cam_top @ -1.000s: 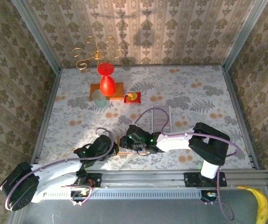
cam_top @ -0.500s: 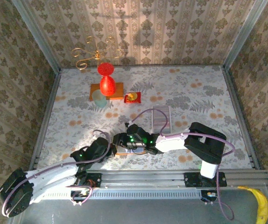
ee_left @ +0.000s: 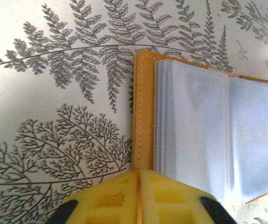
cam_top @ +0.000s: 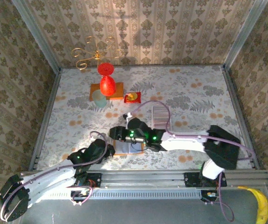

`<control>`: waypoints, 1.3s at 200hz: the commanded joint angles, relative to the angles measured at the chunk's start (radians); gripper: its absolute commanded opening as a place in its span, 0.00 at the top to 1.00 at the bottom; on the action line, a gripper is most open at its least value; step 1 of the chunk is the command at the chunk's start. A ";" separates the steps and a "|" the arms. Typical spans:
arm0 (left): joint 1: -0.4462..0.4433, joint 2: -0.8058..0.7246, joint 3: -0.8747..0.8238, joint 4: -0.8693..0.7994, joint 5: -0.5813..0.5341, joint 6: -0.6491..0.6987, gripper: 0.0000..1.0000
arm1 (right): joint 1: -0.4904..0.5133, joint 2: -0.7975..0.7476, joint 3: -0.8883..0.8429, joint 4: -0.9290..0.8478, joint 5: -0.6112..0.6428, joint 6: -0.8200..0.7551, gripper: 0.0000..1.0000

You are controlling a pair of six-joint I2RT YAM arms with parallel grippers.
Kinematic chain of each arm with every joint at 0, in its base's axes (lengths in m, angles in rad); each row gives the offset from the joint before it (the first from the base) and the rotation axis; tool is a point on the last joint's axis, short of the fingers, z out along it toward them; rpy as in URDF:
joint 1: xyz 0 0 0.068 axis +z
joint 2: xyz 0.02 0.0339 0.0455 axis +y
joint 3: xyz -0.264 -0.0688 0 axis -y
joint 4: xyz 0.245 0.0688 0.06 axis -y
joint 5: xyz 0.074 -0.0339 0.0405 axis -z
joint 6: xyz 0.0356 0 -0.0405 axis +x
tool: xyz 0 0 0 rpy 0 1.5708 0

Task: Put the credit cards into the card holder

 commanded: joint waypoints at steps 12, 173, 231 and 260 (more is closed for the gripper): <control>-0.006 -0.061 0.043 -0.106 -0.047 0.021 0.84 | -0.036 -0.254 -0.039 -0.222 0.152 -0.433 0.52; -0.001 -0.089 0.201 -0.173 -0.034 0.254 0.74 | -0.272 -0.549 -0.259 -0.712 0.261 -2.026 0.12; -0.001 -0.109 0.176 -0.176 0.004 0.253 0.74 | -0.302 -0.344 -0.255 -0.612 0.248 -2.102 0.20; 0.000 -0.126 0.165 -0.178 0.005 0.243 0.74 | -0.308 -0.284 -0.263 -0.538 0.258 -2.133 0.22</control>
